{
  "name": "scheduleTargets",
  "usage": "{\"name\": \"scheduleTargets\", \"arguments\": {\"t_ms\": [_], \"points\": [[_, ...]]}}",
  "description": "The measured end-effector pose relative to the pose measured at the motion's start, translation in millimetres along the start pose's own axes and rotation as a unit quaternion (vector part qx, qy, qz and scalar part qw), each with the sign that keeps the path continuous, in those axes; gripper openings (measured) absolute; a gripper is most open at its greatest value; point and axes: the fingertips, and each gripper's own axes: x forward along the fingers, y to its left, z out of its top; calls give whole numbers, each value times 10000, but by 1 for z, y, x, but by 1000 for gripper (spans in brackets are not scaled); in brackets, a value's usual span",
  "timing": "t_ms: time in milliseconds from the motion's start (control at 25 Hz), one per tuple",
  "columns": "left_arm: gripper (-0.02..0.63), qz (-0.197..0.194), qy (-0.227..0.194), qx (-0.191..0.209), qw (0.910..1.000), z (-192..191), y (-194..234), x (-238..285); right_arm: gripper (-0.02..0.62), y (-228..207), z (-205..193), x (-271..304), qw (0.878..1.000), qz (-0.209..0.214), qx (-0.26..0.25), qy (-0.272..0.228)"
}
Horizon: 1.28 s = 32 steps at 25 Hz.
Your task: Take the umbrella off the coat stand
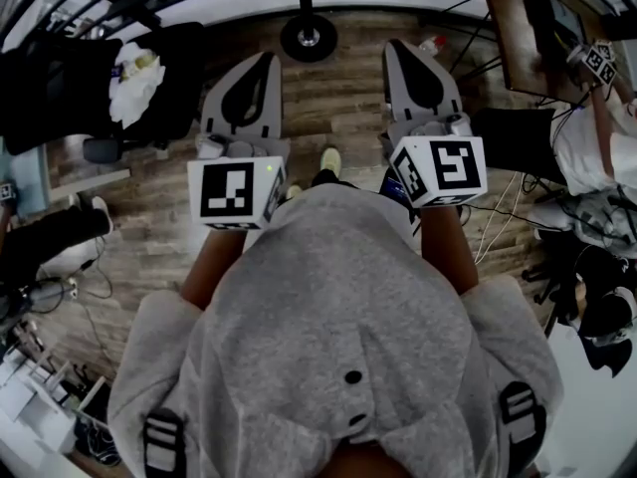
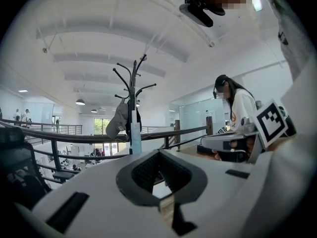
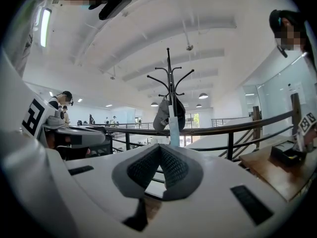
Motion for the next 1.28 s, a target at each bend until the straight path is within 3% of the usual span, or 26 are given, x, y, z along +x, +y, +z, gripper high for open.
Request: {"name": "scheduleTargets", "arguments": {"t_ms": [600,920,1280], "points": [[12,209,228,295,9991,5,-24,30,15,-48,-10,5,9996,72,290,5],[12,9,262,605,9978,12,-34,44,15,-67,-6,7,9986,-86,504,-125],[12,-65,257,364,9990,4,1,65,15,-54,-9,41,9993,-114,367,7]]}}
